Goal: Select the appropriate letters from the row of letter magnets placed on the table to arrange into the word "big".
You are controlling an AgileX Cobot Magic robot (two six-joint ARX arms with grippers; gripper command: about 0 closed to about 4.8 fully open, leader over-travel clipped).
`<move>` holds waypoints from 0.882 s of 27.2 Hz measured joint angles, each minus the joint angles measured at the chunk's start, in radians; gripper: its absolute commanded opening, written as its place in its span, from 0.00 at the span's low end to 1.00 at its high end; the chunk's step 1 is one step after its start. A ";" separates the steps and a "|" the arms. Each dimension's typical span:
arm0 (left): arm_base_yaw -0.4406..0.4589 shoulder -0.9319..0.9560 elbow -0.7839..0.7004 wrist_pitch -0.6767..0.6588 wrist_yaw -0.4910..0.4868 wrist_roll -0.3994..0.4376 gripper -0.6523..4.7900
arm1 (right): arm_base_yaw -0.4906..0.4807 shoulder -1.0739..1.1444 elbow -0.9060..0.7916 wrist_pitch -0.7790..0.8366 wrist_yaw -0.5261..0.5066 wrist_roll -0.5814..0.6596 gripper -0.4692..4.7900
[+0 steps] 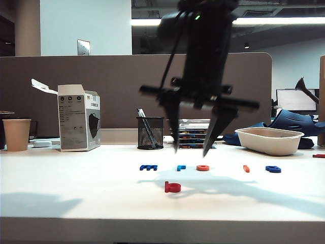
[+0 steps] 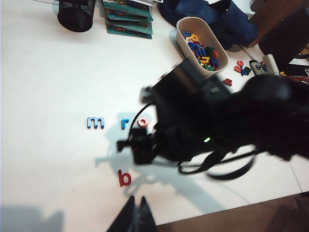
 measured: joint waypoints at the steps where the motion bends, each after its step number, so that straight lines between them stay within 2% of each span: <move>1: 0.000 0.000 0.000 0.000 0.000 0.000 0.11 | -0.014 -0.015 0.000 0.003 0.026 -0.011 0.51; 5: 0.000 0.000 0.000 0.000 0.000 0.000 0.11 | -0.068 -0.047 0.005 0.003 0.130 -0.059 0.51; 14: 0.000 0.000 0.000 0.000 0.000 0.000 0.11 | -0.191 -0.016 0.004 0.006 0.134 -0.112 0.51; 24: 0.000 0.000 0.000 0.000 0.000 0.000 0.11 | -0.246 0.060 0.003 0.049 0.113 -0.139 0.49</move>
